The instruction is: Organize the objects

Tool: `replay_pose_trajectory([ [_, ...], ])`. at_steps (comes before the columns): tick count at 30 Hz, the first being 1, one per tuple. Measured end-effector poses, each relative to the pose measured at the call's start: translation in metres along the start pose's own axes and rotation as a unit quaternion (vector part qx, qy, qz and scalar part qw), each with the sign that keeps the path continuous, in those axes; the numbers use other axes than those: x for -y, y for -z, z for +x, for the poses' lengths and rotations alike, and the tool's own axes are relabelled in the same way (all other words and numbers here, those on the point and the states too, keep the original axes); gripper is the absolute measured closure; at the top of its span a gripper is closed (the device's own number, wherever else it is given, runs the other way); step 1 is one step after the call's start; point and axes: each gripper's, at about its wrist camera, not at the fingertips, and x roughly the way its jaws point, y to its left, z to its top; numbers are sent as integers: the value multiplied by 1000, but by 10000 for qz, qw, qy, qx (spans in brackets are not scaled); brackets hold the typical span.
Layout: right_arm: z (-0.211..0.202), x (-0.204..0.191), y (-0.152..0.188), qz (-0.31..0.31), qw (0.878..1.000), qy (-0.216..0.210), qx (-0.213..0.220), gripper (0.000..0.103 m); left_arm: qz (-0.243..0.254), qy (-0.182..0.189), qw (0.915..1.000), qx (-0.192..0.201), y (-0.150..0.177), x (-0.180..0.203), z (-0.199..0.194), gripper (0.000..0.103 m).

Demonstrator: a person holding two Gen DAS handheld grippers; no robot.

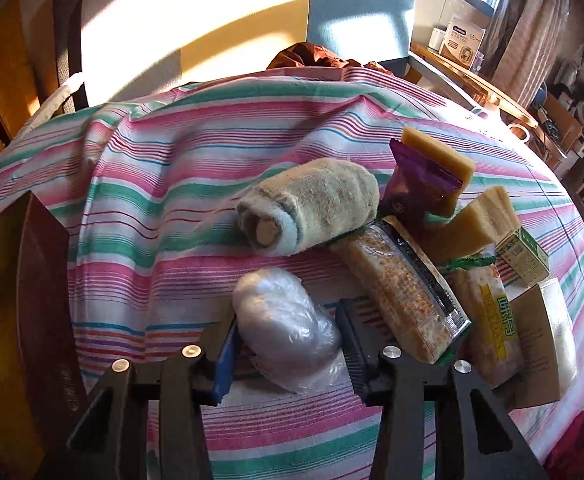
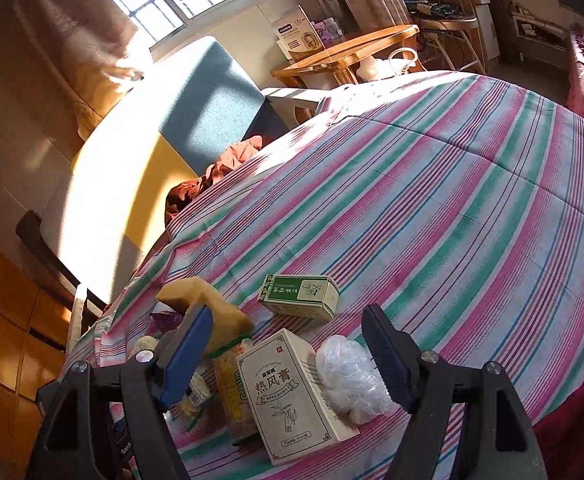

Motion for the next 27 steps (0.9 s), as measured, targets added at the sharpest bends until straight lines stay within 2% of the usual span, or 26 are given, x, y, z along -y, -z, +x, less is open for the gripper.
replay_pose_trajectory([
  [7, 15, -15, 6, -349, 9984, -151, -416, 25, 360, 58, 9993, 100, 21, 9, -14, 60],
  [13, 36, -29, 18, -855, 9924, 120, -877, 27, 596, 270, 9977, 160, 47, 15, -35, 60],
  [18, 51, -37, 29, -1238, 9843, 425, -1183, 37, 749, 497, 9956, 262, 63, 21, -58, 60],
  [20, 55, -37, 31, -1324, 9815, 561, -1261, 44, 774, 581, 9948, 312, 69, 21, -68, 60],
  [27, 57, -38, 36, -1438, 9788, 655, -1304, 48, 686, 778, 9937, 413, 84, 11, -95, 60],
])
